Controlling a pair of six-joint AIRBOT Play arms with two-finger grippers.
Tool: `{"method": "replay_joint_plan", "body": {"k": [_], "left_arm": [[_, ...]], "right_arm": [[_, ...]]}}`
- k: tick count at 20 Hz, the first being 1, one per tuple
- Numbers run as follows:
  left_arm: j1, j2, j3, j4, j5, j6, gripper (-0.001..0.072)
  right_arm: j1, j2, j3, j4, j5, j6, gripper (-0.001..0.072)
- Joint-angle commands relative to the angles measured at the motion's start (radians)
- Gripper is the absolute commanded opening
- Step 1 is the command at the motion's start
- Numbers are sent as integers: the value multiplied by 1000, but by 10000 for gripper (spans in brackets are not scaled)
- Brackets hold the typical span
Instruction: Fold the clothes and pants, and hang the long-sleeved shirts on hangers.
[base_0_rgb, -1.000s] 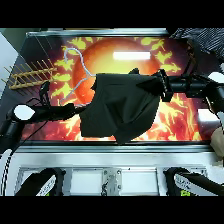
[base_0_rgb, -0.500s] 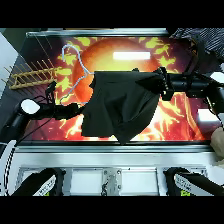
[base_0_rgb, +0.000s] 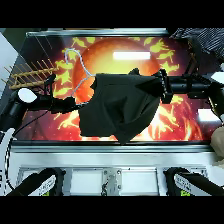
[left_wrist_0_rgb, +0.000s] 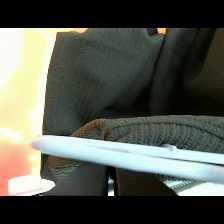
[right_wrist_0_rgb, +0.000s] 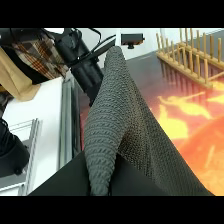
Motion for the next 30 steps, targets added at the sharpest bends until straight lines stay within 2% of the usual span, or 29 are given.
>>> {"method": "replay_joint_plan", "body": {"k": [1, 7, 9, 14, 19, 22, 25, 30], "left_arm": [[8, -10, 16, 35, -15, 5, 17], [102, -8, 65, 35, -68, 6, 17], [99, -9, 76, 34, -79, 13, 17], [88, -9, 78, 34, -64, 29, 17], [13, -9, 78, 25, -86, 29, 17], [-40, -9, 78, 28, -29, 29, 17], [-23, -9, 78, 27, 4, 27, 17], [0, -9, 78, 26, -18, 27, 17]], "right_arm": [[0, 7, 1, -74, 1, 0, 14], [-61, 9, 0, -105, 42, 0, 14], [-73, 9, 0, -105, 89, 0, 14], [-73, 15, -52, -103, 90, -8, 14], [-55, 43, -67, 89, -59, -34, 14], [-55, 48, -67, 195, -72, -33, 14], [-55, 61, -67, 205, -66, -32, 14], [-55, 83, -67, 216, -66, -24, 14]]}}
